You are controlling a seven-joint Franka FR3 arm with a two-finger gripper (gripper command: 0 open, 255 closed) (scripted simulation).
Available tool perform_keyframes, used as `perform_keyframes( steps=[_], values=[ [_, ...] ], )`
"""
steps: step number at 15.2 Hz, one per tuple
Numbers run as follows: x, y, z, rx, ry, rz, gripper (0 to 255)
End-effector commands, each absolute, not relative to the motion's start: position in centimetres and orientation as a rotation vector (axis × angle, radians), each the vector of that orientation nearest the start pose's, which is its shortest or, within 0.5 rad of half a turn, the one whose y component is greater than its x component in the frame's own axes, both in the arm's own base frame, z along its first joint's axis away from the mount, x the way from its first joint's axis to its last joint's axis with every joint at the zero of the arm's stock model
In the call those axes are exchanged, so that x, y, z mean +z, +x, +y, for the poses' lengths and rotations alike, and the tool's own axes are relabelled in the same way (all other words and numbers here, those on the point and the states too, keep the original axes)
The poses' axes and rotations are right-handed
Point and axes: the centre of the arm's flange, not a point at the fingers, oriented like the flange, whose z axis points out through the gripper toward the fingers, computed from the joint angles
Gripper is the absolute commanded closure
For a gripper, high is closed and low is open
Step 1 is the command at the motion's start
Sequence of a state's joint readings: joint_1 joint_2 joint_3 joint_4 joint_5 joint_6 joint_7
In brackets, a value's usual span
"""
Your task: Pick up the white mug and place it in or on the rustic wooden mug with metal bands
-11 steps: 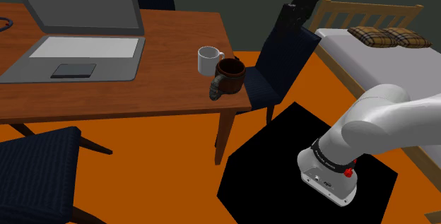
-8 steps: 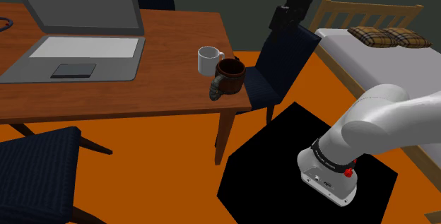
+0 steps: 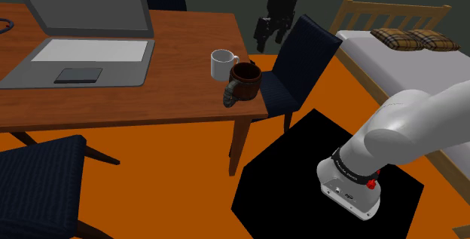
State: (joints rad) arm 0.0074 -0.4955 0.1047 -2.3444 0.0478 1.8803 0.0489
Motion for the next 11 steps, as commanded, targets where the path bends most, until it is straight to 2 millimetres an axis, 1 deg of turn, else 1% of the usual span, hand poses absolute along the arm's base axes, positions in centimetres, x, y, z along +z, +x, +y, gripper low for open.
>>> perform_keyframes(
  steps=[1,11],
  values=[
    [50.1,42.5,5.8,-0.048,-3.143,-0.063,0],
    [43.2,53.2,9.2,-0.052,-3.147,-0.084,0]
  ],
)
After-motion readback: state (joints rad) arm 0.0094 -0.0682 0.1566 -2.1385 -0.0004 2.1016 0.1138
